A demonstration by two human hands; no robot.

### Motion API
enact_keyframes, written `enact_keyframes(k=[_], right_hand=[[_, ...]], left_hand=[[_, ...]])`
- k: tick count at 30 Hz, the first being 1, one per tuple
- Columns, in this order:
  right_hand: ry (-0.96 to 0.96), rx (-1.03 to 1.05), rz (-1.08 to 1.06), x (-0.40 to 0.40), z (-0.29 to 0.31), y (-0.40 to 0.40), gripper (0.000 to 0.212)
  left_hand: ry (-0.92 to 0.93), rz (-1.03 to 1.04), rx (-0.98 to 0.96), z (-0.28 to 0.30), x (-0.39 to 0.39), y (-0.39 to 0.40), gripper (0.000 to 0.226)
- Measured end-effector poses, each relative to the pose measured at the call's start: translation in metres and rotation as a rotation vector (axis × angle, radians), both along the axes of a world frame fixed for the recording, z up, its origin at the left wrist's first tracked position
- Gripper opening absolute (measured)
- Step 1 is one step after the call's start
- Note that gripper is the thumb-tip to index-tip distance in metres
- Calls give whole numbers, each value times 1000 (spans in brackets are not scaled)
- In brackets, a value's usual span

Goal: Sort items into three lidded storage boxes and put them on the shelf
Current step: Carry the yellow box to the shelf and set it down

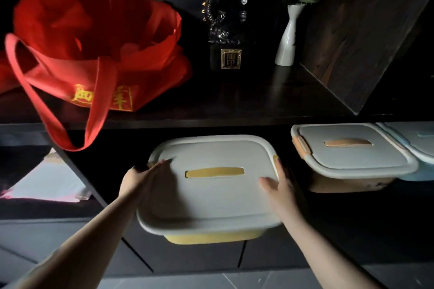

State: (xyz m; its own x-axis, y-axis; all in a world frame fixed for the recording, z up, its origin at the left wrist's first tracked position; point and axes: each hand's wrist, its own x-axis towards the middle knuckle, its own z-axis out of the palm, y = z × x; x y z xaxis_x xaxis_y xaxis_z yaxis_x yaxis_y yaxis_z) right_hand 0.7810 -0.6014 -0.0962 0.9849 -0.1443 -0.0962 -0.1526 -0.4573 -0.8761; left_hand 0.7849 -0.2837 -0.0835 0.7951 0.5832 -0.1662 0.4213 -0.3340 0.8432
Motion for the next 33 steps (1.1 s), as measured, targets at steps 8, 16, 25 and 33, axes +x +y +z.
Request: enact_keyframes(k=[8, 16, 25, 33], right_hand=[[-15, -322, -78, 16, -4, 6, 63], [-192, -816, 598, -30, 6, 16, 73], [-211, -960, 568, -14, 9, 17, 83], [-285, -901, 586, 36, 7, 20, 83]], left_hand=[[-218, -296, 668, -26, -78, -43, 58], [-318, -603, 802, -25, -87, -37, 67], [-333, -768, 916, -19, -52, -27, 76], [-241, -779, 930, -12, 0, -28, 83]])
